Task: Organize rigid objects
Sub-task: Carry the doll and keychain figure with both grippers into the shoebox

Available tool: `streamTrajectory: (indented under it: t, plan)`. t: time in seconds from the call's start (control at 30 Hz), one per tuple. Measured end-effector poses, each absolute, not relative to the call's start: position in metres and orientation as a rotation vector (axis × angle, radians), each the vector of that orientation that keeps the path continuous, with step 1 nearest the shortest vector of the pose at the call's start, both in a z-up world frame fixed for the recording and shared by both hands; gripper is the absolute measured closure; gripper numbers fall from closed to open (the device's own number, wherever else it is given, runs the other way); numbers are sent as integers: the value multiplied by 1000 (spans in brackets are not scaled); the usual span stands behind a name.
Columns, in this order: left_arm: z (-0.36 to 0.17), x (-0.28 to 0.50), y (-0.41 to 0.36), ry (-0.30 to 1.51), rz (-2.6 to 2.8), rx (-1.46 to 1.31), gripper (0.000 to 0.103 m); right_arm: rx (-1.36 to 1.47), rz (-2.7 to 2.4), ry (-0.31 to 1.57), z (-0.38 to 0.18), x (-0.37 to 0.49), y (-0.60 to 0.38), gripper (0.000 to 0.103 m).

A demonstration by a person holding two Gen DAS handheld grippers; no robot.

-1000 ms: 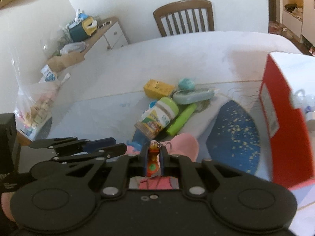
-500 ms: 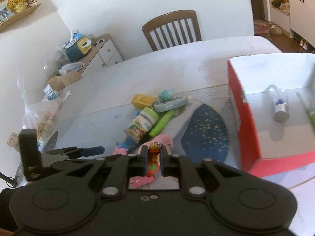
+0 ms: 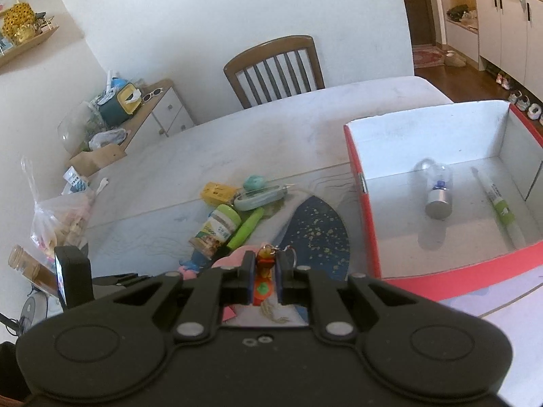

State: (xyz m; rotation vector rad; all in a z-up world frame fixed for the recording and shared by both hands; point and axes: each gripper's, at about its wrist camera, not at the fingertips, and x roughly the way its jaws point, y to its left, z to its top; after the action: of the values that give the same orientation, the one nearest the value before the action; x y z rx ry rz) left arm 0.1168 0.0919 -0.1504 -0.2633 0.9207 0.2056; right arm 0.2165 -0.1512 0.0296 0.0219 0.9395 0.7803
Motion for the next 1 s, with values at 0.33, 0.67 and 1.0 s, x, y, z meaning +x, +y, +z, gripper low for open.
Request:
streamTrajectory:
  t: [0.33,0.67,1.0]
  plan:
    - [-148,115,85,924,276,-256,67,20,775,926,35,223,-166,92]
    - [-101,105,80,851,324,-311,67,37,754,889,45,256,-200,92]
    - [-43,126,45,790,331,-335,67,50,727,865,44,305,-248,92]
